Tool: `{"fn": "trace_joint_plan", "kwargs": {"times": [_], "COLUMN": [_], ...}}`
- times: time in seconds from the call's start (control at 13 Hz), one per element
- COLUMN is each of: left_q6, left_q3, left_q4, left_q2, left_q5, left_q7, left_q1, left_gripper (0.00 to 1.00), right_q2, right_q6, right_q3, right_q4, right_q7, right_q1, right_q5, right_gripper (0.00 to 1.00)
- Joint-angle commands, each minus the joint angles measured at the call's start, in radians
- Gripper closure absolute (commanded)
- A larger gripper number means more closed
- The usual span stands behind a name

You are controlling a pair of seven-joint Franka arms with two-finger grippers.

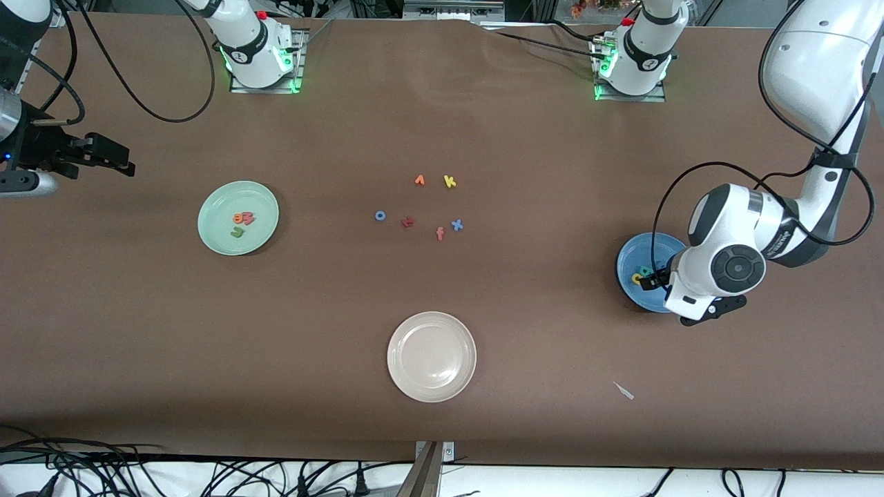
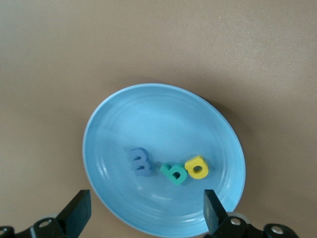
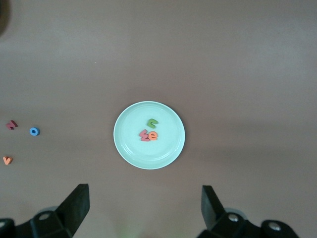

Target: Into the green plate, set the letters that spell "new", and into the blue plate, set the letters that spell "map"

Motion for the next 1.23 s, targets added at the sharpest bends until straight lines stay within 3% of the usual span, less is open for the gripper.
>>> {"fn": "trace_joint_plan", "kwargs": {"times": [0.0, 0.23, 0.54, 0.69, 0.85, 1.16], "left_q6": [-0.028, -0.087, -0.096, -0.122, -0.177, -0.257], "left_q3": [0.002, 0.011, 0.254, 0.345, 0.382, 0.381], "left_q4": [-0.004, 0.042, -0.031, -0.060, -0.061, -0.027], "left_q2": [-0.028, -0.064, -0.263, -0.370, -0.471, -0.605], "left_q5": [0.022, 0.002, -0.249, -0.284, -0.397, -0.453], "left_q7": [0.035, 0.128, 0.401, 0.542, 0.626, 0.624], "left_q1": [-0.001, 0.012, -0.135, -0.197, -0.197, -0.195], "left_gripper": [0.00, 0.00, 0.00, 0.00, 0.00, 0.00], "right_q2": [-0.001, -0.007, -0.005, -0.007, -0.005, -0.005], "right_q6": [-0.019, -0.028, -0.026, -0.026, -0.026, -0.026], "right_q3": [-0.002, -0.002, -0.002, -0.002, -0.001, -0.002], "right_q4": [0.020, 0.012, 0.012, 0.012, 0.014, 0.014], "right_q7": [0.004, 0.006, 0.006, 0.004, 0.006, 0.004], "right_q1": [0.001, 0.001, 0.001, 0.001, 0.001, 0.001], "right_q5": [-0.004, -0.004, -0.004, -0.004, -0.006, -0.004], "right_gripper": [0.00, 0.00, 0.00, 0.00, 0.00, 0.00]}}
